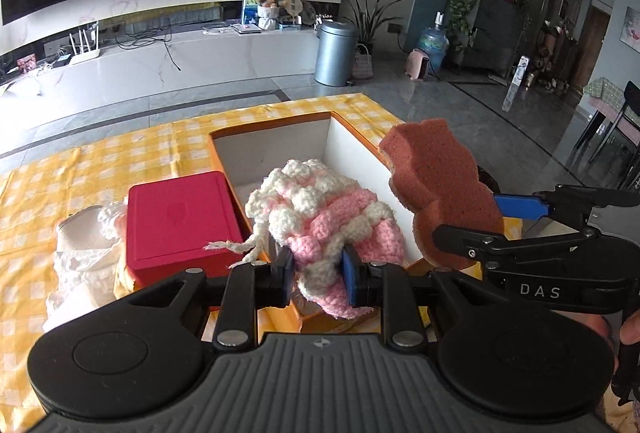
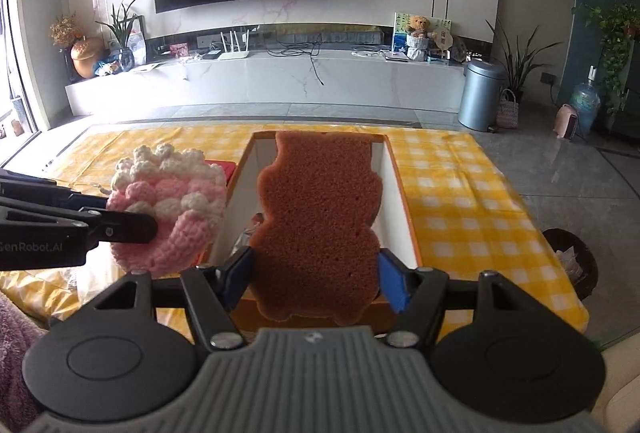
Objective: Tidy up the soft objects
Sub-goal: 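Carry the sponge and crocheted item into the orange box and release both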
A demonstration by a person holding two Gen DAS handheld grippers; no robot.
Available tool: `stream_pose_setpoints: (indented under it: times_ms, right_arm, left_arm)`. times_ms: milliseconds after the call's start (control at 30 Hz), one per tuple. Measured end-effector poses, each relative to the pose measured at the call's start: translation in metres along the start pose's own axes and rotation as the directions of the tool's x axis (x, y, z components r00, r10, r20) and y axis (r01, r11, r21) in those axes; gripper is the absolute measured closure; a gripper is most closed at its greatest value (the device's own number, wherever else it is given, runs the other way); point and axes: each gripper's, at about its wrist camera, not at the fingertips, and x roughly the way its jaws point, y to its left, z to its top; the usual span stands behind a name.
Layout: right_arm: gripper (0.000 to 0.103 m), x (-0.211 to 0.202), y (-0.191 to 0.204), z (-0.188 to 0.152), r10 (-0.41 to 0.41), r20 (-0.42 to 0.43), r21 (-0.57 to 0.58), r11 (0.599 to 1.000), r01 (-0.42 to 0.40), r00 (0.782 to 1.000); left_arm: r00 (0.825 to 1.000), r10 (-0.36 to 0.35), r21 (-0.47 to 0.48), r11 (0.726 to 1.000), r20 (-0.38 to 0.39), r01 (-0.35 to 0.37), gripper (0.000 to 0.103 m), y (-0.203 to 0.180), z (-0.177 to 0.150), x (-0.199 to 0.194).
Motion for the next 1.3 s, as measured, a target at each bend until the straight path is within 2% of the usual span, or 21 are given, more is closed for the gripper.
stream_pose_setpoints:
  times_ms: [133,333,533,800,900,1067,1233,1300]
  right_arm:
    - [0.037,0.018,-0.018,0.01,-0.003,-0.028,-0.005,1.0,0.002,1.0]
    - [0.037,0.062,-0.036,0.013,0.018,-0.131,-0.007,1.0,-0.019,0.991]
    - [0.036,0.101,-0.04,0.009,0.035,-0.224,-0.059,0.997,-0.049,0.974]
    - [0.035,0.133,-0.038,0.003,0.032,-0.317,-0.122,0.99,-0.075,0.948]
    - [0.033,0.139,-0.037,0.001,0.035,-0.353,-0.13,0.988,-0.086,0.935]
    - [0.033,0.139,-0.036,-0.004,0.022,-0.366,-0.133,0.988,-0.076,0.93]
    - [0.032,0.135,-0.036,-0.003,0.019,-0.366,-0.132,0.989,-0.072,0.931]
    - [0.029,0.134,-0.036,-0.002,0.003,-0.358,-0.145,0.988,-0.058,0.934]
  left_arm:
    - [0.999,-0.013,0.052,0.999,-0.049,0.015,0.076,-0.014,0.014,0.028]
    - [0.988,0.008,0.127,0.992,-0.155,0.012,0.076,-0.027,0.016,0.072]
    - [0.966,0.054,0.173,0.985,-0.252,-0.01,0.076,-0.029,0.007,0.106]
    - [0.937,0.108,0.225,0.974,-0.333,-0.033,0.075,-0.03,0.0,0.131]
    - [0.933,0.124,0.244,0.969,-0.337,-0.04,0.074,-0.031,-0.003,0.135]
    - [0.929,0.13,0.255,0.966,-0.345,-0.04,0.07,-0.033,-0.003,0.137]
    - [0.932,0.142,0.267,0.962,-0.332,-0.052,0.062,-0.033,-0.002,0.134]
    - [0.935,0.139,0.263,0.963,-0.326,-0.051,0.053,-0.032,-0.001,0.13]
